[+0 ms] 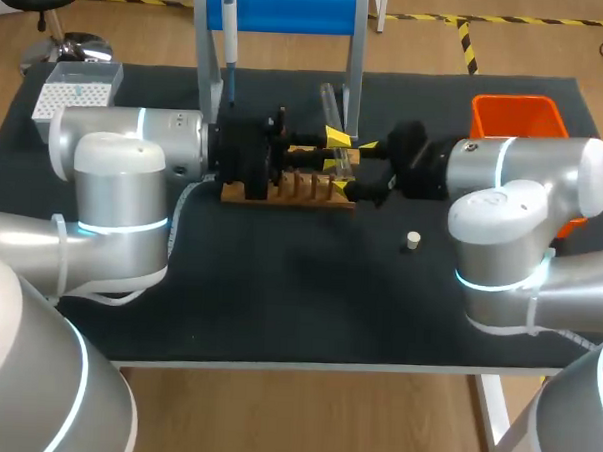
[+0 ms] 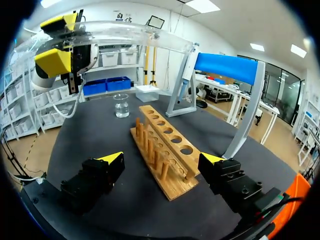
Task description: Invert the test tube, pick up the pipette, mount the tip to pipette, aspirate from beaker and dispense into the tube, eject the tip, return the pipette, and cap with the stopper.
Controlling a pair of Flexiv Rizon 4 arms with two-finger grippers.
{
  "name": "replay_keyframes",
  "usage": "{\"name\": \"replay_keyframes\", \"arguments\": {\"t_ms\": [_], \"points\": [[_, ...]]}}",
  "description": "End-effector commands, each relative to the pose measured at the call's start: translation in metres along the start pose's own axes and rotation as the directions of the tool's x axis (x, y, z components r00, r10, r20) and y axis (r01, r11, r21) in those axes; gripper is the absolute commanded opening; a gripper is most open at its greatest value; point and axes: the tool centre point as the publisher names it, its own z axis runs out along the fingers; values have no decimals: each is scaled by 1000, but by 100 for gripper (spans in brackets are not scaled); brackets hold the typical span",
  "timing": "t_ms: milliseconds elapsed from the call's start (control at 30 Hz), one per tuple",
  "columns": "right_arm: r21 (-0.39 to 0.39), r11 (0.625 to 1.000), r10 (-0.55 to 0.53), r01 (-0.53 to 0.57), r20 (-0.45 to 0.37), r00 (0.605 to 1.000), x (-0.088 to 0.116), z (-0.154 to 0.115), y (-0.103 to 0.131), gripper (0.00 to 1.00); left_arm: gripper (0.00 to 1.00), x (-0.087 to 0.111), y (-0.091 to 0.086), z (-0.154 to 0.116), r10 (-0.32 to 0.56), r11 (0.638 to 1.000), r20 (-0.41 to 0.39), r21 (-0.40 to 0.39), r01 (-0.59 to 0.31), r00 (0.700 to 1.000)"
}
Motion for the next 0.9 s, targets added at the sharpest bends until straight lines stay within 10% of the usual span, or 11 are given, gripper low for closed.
{"name": "replay_keyframes", "arguments": {"t_ms": [33,900], "points": [[-3,1000,-9,9,-22,1000,-5,4,-3,100,0,0,-1,1,2,1000,0,-5,-2,1000],[2,999,-45,45,-52,998,-5,13,-3,100,0,0,-1,1,2,1000,0,-5,-2,1000]]}}
